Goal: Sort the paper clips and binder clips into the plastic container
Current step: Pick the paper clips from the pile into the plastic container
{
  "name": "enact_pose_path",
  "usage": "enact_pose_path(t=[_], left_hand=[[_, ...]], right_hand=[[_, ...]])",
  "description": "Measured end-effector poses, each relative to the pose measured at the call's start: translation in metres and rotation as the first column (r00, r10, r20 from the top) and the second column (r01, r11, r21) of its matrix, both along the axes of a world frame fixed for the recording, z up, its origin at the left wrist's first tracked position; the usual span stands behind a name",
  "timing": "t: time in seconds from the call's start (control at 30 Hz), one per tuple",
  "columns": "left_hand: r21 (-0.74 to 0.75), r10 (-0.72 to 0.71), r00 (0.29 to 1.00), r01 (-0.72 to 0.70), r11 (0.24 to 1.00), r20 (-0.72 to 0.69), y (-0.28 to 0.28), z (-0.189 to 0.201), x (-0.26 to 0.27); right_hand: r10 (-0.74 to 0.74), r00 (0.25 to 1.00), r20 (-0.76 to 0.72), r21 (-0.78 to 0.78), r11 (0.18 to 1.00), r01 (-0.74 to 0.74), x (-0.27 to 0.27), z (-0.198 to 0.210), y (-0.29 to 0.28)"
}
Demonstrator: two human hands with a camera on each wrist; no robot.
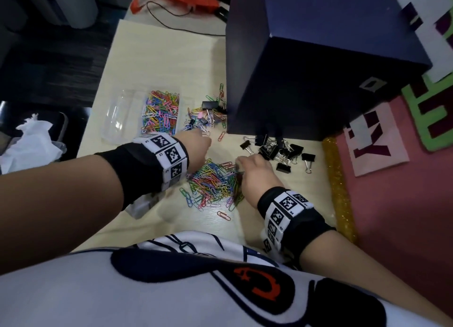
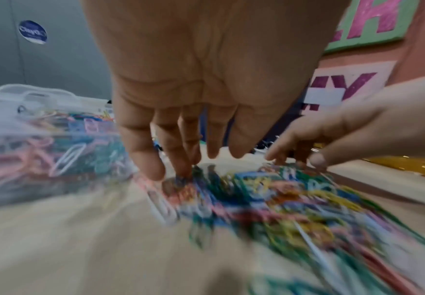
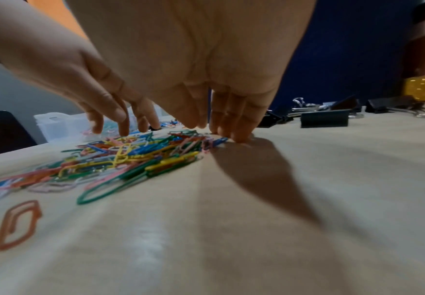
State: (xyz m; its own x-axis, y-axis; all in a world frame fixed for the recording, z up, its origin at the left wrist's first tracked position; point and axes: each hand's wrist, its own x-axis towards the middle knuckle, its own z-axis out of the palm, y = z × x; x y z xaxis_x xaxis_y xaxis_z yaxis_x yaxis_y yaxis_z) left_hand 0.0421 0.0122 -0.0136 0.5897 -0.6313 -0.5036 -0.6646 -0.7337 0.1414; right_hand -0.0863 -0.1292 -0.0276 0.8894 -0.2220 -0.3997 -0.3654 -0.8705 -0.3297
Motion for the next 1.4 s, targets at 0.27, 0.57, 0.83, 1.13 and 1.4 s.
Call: enact_pose_path(t=[0.27,0.57,0.83,1.13,1.4], left_hand=[[0.067,-0.058,0.998,0.059,0.996,-0.015,0.02,0.004,-0.018],[0.137,-0.036,0.998,0.043,0.99,-0.053,0.021,-0.001,-0.039],[-0.006,-0.034,0.999,0.034,0.999,-0.015,0.013,-0.003,-0.026],[-0.155,0.057,0.998,-0.051,0.987,0.036,0.026,0.015,-0.001],[-0.361,0.39,0.912,-0.324,0.875,0.126,0.054,0.038,0.046]], right_hand=[[-0.034,0.977,-0.209,-0.104,0.994,0.013,0.009,0.016,0.007],[0.001,0.979,-0.204,-0.018,1.0,-0.005,0.005,0.007,0.034],[0.053,0.998,-0.015,0.0,0.999,-0.053,0.015,0.001,0.031],[-0.018,1.0,-0.005,0.001,1.0,0.018,0.029,-0.001,0.024],[-0.027,0.999,-0.035,-0.003,1.0,0.027,0.037,0.004,0.023]])
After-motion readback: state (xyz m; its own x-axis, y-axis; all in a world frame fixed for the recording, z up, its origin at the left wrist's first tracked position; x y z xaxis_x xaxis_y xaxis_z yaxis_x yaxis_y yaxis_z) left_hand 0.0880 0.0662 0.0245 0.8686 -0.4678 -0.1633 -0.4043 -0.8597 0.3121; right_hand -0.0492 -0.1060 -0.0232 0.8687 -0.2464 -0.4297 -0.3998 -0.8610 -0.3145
